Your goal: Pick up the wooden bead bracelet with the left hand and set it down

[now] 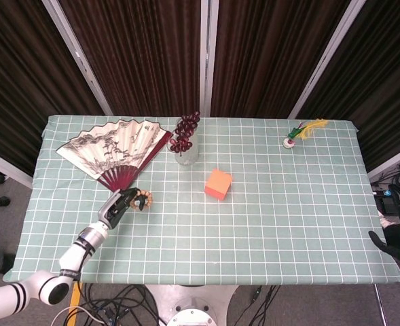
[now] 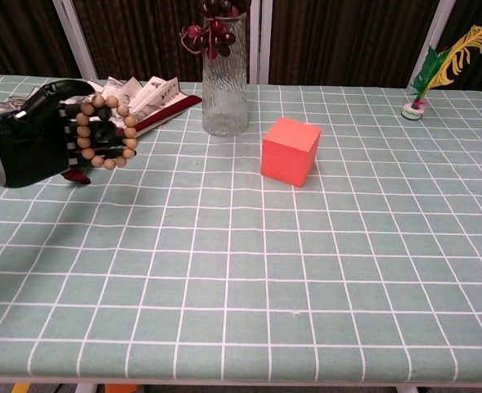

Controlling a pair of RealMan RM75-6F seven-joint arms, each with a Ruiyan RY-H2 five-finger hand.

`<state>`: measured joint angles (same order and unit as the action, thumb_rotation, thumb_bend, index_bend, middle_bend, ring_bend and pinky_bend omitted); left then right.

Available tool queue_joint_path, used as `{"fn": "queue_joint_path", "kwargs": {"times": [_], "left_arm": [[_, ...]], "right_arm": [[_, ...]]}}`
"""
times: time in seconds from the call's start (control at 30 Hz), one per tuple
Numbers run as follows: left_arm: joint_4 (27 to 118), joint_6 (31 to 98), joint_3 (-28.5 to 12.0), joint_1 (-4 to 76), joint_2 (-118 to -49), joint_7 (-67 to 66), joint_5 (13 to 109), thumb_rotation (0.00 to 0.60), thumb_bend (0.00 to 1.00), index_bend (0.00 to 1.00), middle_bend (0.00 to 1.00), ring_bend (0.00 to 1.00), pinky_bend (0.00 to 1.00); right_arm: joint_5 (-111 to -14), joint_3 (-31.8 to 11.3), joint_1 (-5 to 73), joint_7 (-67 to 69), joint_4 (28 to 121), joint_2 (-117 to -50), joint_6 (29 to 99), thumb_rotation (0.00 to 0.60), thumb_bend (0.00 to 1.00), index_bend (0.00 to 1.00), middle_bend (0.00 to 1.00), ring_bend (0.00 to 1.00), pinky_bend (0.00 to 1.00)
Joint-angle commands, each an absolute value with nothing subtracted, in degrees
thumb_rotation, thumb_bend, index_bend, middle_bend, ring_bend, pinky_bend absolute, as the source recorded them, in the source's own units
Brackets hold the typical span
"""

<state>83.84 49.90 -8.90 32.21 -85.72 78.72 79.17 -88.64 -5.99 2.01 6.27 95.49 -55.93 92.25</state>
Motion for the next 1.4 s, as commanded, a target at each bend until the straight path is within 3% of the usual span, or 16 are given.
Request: {"fn": "queue_joint_path", "kwargs": {"times": [0.03, 0.4, 0.57, 0.7, 1.0, 1.4], "left_arm": [[83.7, 50.5, -9.1, 31.8, -86.3, 77.5, 78.5, 0.330, 0.48, 0.64, 0.70, 0.35, 0.15], [83.9, 50.1, -10.1, 31.2, -86.7, 74.7, 76.1, 0.368, 0.47, 0.70, 0.75, 0.39, 0.15], [84.0, 50.1, -10.6, 30.9, -87.0, 74.2, 75.8, 0.368, 0.52, 0.70, 0.75, 0.40, 0.16], [84.1, 50.3, -10.8, 30.8, -87.1, 74.4, 76.2, 0.306, 0.57, 0.68, 0.72, 0.40, 0.16], [84.2, 51.1, -10.5, 30.6, -87.2, 75.1, 78.5, 0.189, 0.56, 0.62, 0.69, 0.40, 0.16], [83.3, 52.1, -9.9, 30.9, -87.8, 75.5, 80.4, 0.161, 0.64, 0.58, 0.65, 0.40, 0.16]], "right_arm": [[-88.7, -6.0, 2.0, 6.2, 95.5, -56.0, 92.2, 0.600, 0.08, 0.00, 0.10, 0.00, 0.00], [-88.4, -6.1, 2.1, 6.1, 95.6, -56.0, 91.9, 0.600, 0.08, 0.00, 0.10, 0.00, 0.00], [-88.3, -6.1, 2.2, 6.1, 95.5, -56.1, 91.8, 0.600, 0.08, 0.00, 0.10, 0.00, 0.00], [-88.3, -6.1, 2.1, 6.2, 95.6, -56.0, 91.8, 0.600, 0.08, 0.00, 0.10, 0.00, 0.00], [-88.3, -6.1, 2.0, 6.7, 95.4, -56.1, 91.9, 0.600, 0.08, 0.00, 0.10, 0.00, 0.00], [-88.0, -6.2, 2.1, 7.3, 95.0, -56.1, 91.8, 0.600, 0.08, 0.00, 0.10, 0.00, 0.00]]}}
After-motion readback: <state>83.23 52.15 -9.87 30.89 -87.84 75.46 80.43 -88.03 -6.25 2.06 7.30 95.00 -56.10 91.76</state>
